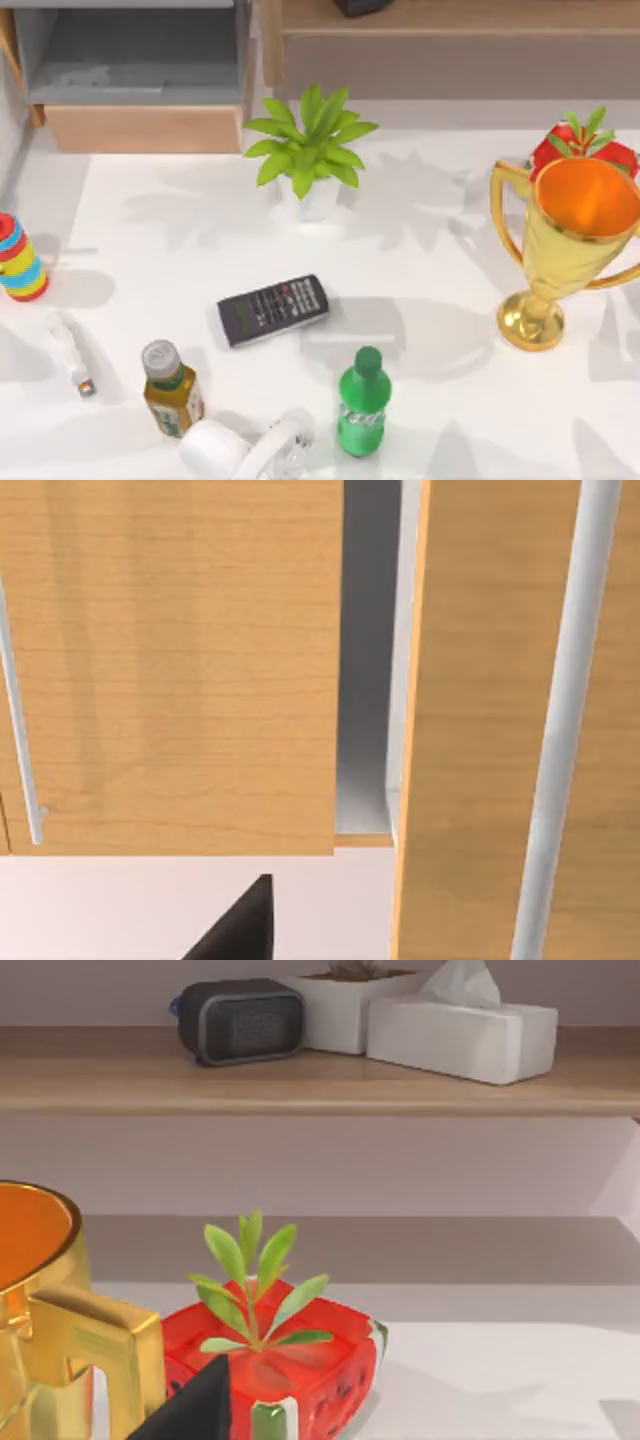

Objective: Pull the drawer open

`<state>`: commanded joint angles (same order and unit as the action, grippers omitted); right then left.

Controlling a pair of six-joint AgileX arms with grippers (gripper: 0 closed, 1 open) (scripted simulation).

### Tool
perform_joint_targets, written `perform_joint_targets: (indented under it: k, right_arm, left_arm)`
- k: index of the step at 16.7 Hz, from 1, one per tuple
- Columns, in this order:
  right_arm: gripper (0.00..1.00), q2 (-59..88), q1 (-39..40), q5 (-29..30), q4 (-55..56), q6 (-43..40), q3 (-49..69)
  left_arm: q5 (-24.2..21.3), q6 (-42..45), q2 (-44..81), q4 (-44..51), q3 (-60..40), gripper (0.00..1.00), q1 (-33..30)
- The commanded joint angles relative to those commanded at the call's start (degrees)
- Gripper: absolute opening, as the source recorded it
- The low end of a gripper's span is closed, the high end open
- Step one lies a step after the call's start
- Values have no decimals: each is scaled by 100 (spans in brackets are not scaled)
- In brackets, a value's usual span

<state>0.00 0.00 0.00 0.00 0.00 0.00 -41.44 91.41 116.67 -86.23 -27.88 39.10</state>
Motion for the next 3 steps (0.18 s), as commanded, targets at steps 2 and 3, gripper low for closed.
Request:
perform_joint_targets:
  k: [2, 3]
  right_arm:
    - [100, 0, 0, 0, 0, 0, 0]
    - [100, 0, 0, 0, 0, 0, 0]
  left_arm:
    - [0, 0, 0, 0, 0, 100, 0]
    - [0, 0, 0, 0, 0, 100, 0]
